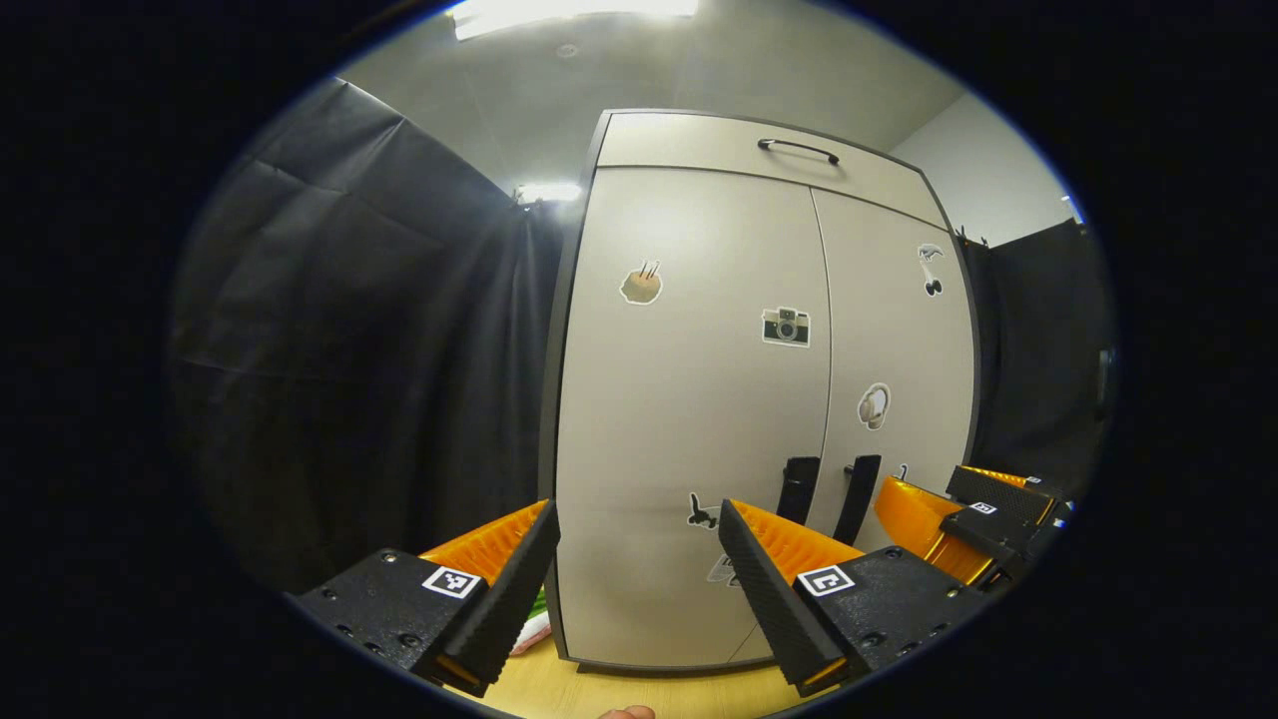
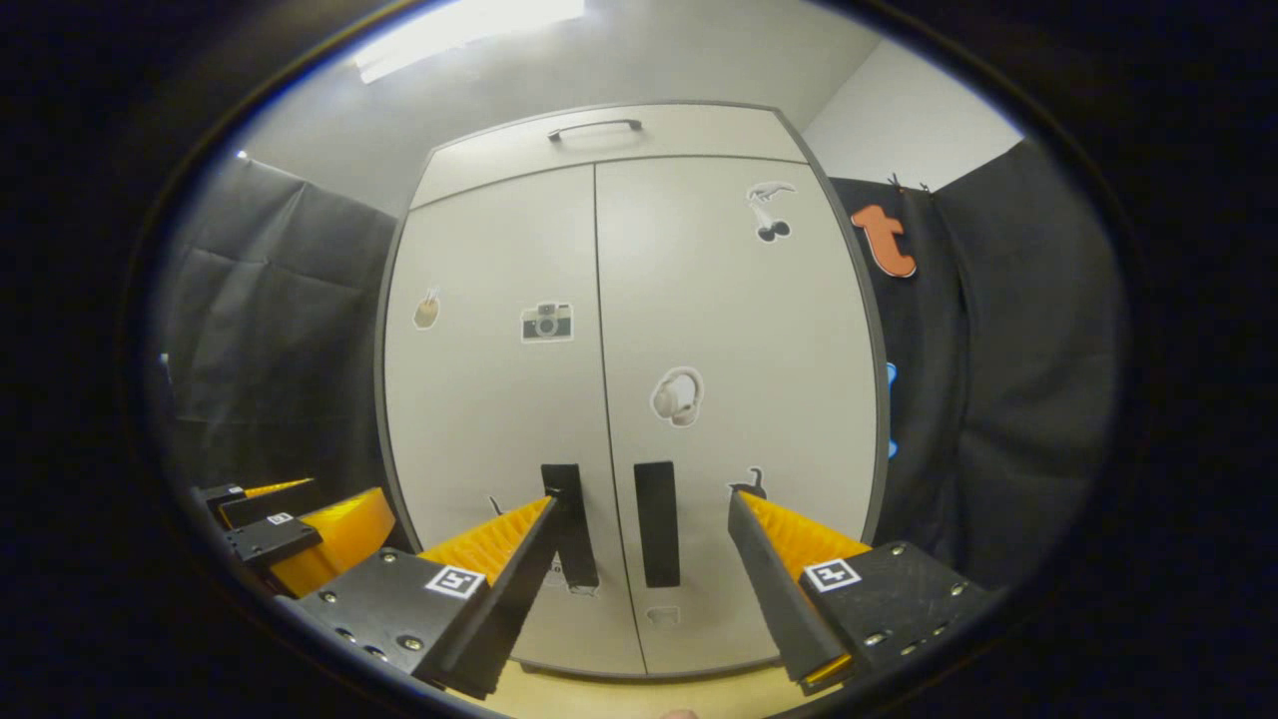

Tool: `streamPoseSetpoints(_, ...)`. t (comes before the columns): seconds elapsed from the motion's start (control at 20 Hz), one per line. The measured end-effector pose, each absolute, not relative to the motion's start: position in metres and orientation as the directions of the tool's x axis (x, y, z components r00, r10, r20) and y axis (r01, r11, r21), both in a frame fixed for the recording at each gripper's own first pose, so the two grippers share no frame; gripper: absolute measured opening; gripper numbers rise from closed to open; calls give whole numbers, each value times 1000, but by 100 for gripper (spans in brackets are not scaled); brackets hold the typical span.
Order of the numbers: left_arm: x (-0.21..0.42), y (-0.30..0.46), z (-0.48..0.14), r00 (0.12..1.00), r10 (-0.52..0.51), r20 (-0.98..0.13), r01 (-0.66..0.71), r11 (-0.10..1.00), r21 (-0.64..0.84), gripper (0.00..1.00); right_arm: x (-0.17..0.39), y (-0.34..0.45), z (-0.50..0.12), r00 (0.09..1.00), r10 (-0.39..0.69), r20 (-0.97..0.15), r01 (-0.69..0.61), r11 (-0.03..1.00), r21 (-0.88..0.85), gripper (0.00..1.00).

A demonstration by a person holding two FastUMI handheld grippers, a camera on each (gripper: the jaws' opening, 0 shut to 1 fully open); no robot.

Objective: Open the right door of the double-door shoe cabinet with the right hand, and open the left door with the left hand.

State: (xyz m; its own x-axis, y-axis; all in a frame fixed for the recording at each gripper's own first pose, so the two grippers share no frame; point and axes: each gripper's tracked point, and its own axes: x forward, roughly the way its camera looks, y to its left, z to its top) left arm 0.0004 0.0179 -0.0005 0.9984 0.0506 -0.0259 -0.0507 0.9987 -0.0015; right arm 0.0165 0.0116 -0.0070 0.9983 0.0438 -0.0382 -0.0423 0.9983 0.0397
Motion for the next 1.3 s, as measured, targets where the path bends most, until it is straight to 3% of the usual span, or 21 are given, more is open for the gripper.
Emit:
streamPoseSetpoints(0.2, -5, 24, 0, 998, 55, -25, -55, 998, 14, 99, 34, 12, -23, 995, 21, -102, -17, 999, 43, 100)
streamPoseSetpoints(0.25, -7, 27, 0, 998, 61, -26, -61, 998, 20, 99, 38, 12, -29, 993, 11, -118, -6, 999, 44, 95)
streamPoseSetpoints(0.3, -8, 30, -2, 997, 66, -30, -65, 998, 26, 100, 43, 12, -31, 993, 6, -121, -1, 999, 41, 70)
streamPoseSetpoints(0.45, -11, 40, -5, 996, 79, -42, -78, 996, 41, 99, 57, 15, -39, 991, -9, -130, 11, 1000, 19, 70)
streamPoseSetpoints(0.5, -12, 43, -6, 995, 84, -46, -82, 996, 45, 99, 62, 16, -44, 991, -14, -132, 15, 1000, 7, 65)
streamPoseSetpoints(0.75, -18, 62, -3, 991, 122, -50, -118, 991, 68, 99, 96, 4, -61, 988, -81, -134, 74, 996, -55, 70)
streamPoseSetpoints(0.8, -19, 65, -2, 990, 129, -49, -125, 990, 70, 99, 97, 5, -64, 987, -71, -142, 65, 997, -52, 50)
streamPoseSetpoints(0.9, -19, 67, -2, 988, 141, -56, -137, 988, 72, 99, 106, 7, -75, 982, -58, -181, 50, 998, -50, 43)
streamPoseSetpoints(1.0, -18, 67, -2, 988, 147, -55, -143, 987, 75, 99, 102, 8, -77, 981, -52, -187, 42, 998, -55, 45)
streamPoseSetpoints(1.05, -19, 66, -2, 987, 148, -56, -144, 986, 80, 99, 113, 8, -79, 980, -63, -188, 51, 996, -68, 33)
streamPoseSetpoints(1.25, -18, 63, -6, 986, 150, -66, -145, 986, 76, 99, 112, 6, -82, 986, -55, -160, 39, 994, -101, 27)
streamPoseSetpoints(1.3, -19, 61, -6, 987, 147, -69, -142, 987, 69, 99, 114, 8, -79, 988, -38, -149, 28, 998, -64, 19)
